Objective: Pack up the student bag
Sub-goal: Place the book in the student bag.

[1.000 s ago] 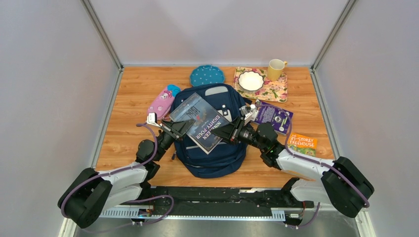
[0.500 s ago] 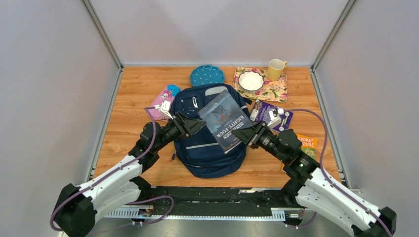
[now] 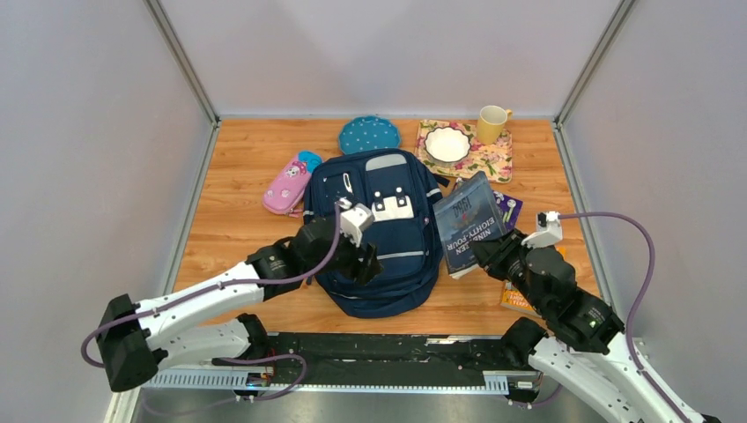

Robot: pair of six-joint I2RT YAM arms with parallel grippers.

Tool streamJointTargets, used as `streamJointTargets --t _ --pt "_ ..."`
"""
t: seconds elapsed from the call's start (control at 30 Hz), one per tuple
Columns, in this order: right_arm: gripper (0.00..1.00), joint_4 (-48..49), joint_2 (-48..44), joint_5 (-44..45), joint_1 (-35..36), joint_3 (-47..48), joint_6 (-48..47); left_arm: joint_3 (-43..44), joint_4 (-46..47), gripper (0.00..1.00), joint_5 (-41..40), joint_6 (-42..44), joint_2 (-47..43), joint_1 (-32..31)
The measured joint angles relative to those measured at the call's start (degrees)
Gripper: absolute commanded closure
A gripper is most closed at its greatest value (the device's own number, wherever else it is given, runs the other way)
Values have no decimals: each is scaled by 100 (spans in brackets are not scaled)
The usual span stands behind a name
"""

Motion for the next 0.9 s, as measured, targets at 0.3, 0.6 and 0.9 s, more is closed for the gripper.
streamJointTargets --t 0.3,0.6,0.9 --pt "100 -754 -310 214 0 61 63 240 -564 23 -282 1152 966 -1075" --pt "100 -807 -216 144 0 42 212 400 -518 29 -7 1353 1539 -1388" --pt "100 -807 -184 76 0 15 245 570 -258 39 256 1377 2096 -1408"
